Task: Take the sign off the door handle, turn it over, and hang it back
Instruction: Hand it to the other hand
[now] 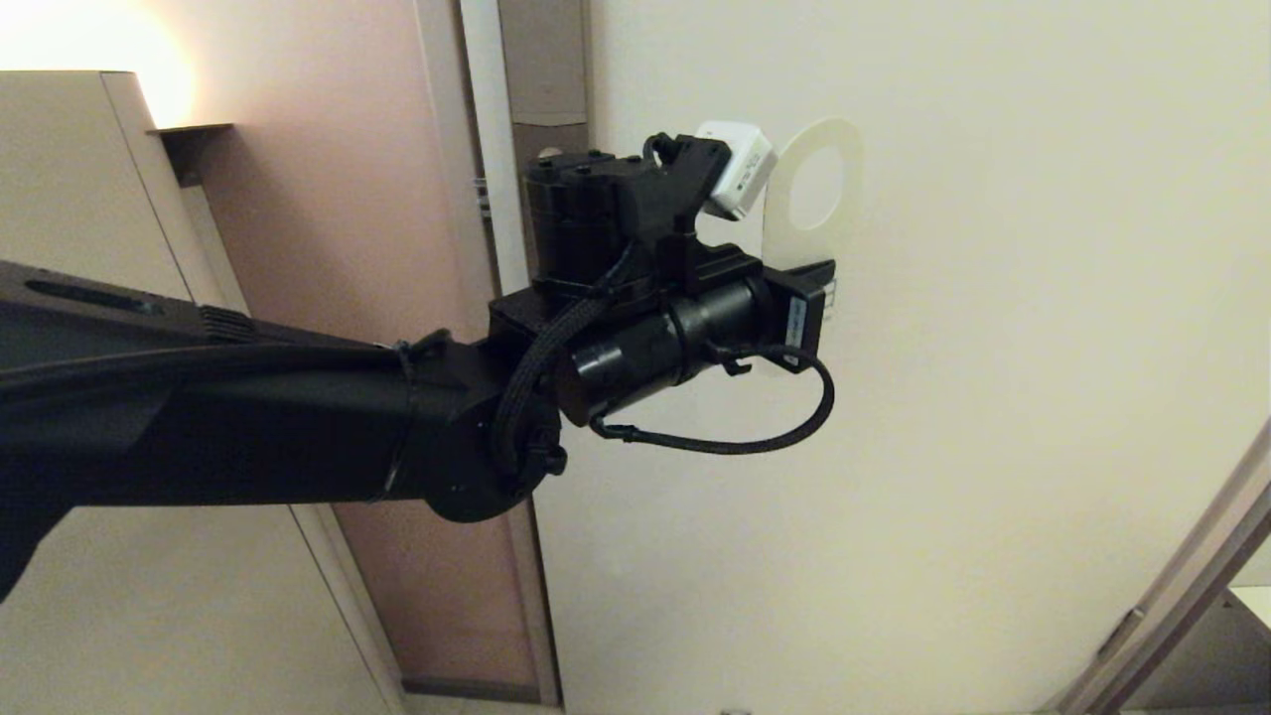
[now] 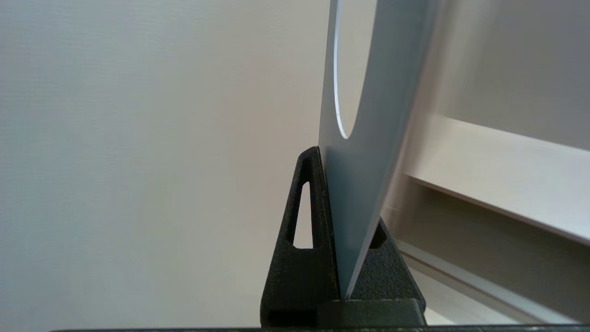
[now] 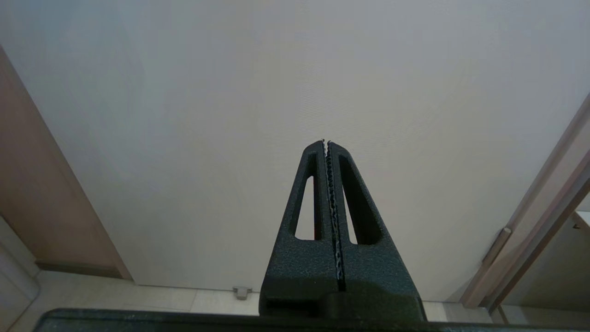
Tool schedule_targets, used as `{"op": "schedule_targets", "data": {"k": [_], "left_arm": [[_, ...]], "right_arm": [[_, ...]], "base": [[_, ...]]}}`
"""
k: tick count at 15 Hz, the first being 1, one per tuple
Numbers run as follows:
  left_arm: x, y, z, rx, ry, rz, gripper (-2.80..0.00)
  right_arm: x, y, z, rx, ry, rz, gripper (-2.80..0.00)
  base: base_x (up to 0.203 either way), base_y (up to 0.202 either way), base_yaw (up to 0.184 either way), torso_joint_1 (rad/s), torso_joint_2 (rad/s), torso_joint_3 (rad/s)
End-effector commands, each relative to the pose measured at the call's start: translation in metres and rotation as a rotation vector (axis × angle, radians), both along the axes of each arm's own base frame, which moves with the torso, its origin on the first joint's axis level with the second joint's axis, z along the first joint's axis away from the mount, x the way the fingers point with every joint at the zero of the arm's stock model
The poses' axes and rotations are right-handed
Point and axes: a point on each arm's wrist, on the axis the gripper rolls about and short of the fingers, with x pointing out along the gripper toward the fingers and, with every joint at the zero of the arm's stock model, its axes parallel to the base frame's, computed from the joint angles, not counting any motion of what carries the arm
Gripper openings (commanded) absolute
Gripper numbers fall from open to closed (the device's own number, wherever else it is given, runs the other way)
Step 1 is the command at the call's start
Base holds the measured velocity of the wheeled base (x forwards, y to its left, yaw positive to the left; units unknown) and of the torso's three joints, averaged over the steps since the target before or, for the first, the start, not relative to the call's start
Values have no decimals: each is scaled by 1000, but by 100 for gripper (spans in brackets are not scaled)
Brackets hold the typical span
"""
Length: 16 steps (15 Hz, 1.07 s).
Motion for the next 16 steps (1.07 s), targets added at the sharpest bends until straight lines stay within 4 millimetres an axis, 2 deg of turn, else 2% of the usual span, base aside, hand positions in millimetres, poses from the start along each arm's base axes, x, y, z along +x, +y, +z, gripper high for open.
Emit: {"op": "schedule_targets", "data": {"k": [1, 5, 9, 13, 16], "left_arm": [[-10, 13, 9, -9, -6, -92, -280], [-27, 32, 22, -40, 51, -313, -280], [-40, 41, 28, -59, 141, -522, -280], [-33, 55, 27, -15, 171, -753, -280], [-30, 53, 18, -4, 197, -755, -280]], "right_arm": [[0, 0, 0, 0, 1, 0, -280], [0, 0, 0, 0, 1, 0, -280], [0, 0, 0, 0, 1, 0, -280], [0, 0, 0, 0, 1, 0, -280], [0, 0, 0, 0, 1, 0, -280]], "base": [[0, 0, 0, 0, 0, 0], [0, 0, 0, 0, 0, 0], [0, 0, 0, 0, 0, 0], [0, 0, 0, 0, 0, 0], [0, 0, 0, 0, 0, 0]]}}
